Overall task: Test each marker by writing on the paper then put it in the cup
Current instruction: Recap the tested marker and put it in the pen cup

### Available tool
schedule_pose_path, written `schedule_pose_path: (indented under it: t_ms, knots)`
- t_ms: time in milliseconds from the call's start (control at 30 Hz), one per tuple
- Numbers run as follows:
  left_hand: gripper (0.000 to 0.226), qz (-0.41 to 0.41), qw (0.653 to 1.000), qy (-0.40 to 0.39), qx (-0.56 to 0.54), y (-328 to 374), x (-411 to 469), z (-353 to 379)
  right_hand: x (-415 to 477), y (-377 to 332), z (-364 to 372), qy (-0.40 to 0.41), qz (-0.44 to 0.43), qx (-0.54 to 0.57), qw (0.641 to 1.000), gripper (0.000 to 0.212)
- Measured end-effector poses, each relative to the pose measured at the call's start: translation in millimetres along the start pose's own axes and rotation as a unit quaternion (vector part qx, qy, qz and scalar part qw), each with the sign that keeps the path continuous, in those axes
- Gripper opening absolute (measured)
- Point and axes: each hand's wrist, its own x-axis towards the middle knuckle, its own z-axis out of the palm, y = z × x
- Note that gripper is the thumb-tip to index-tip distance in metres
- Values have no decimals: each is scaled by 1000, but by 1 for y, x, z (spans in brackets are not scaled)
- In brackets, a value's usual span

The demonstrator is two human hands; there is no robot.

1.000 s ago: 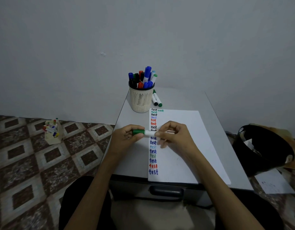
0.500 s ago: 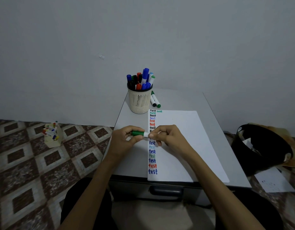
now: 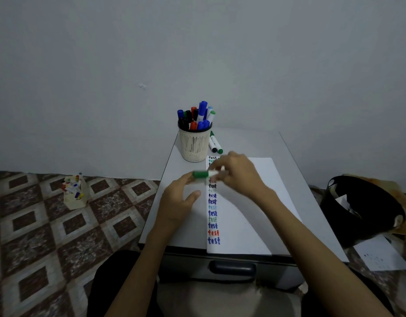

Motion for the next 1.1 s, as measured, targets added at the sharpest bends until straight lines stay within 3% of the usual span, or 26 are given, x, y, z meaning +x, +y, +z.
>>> schedule_pose_path:
  t_ms: [133,267,367,467,567,700,800,867,933,1000,1100]
  knots:
    - [65,-11,987,-17,158,-12,-2,11,41,1,-30,158,46,123,979,20]
    - [63,0,982,-9,188,-15,-1,14,83,-17,-65,314,17,247,916,52]
    - [56,-4,983,0,181,-14,0,14,111,-28,-71,357,-9,267,895,60]
    - [47,-3,984,4,178,-14,1,14,132,-35,-56,318,-25,197,927,54]
    - [45,1,984,7,178,-14,1,14,141,-30,-33,253,-11,52,966,43]
    - [46,-2,984,2,176,-15,3,13,144,-10,-7,189,-44,-119,974,15]
    - [48,-6,984,-4,177,-15,4,13,143,4,-3,213,-34,-33,976,21]
    - [49,-7,984,-7,176,-15,6,13,136,12,-6,291,32,87,952,25]
    - [49,-8,985,-8,174,-15,7,13,128,31,-4,305,129,159,930,36]
    - [49,-9,985,-9,171,-15,7,12,119,54,10,186,206,144,950,46]
    - [50,-13,986,-14,163,-14,8,11,102,77,43,-41,223,38,973,46]
